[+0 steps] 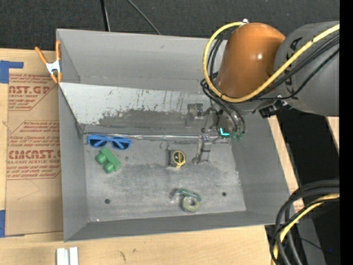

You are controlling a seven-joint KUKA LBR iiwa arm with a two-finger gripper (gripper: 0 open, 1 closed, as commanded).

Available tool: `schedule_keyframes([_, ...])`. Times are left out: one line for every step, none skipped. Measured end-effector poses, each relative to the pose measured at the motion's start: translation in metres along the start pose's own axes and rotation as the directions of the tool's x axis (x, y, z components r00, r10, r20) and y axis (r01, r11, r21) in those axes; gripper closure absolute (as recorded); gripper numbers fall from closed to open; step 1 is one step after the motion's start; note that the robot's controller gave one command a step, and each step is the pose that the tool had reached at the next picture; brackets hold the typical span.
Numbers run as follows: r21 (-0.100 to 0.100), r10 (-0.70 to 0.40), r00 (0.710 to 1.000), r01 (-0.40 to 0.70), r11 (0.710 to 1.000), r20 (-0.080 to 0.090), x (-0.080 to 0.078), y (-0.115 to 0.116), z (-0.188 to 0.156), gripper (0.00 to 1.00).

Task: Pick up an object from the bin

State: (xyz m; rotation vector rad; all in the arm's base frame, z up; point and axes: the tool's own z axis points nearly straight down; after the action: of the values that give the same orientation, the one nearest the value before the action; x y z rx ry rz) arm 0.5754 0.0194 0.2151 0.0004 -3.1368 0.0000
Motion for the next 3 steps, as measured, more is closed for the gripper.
schedule_keyframes([0.0, -0.236, 0.972, 0.236, 0.972, 0.001, 0.04, -0.017, 0.138, 0.0])
schedule_keyframes([0.003, -0.632, 0.775, 0.632, 0.775, 0.006, 0.077, -0.004, 0.145, 0.0])
schedule_keyframes([0.002, -0.63, 0.777, 0.63, 0.777, 0.003, 0.076, -0.004, 0.142, 1.0])
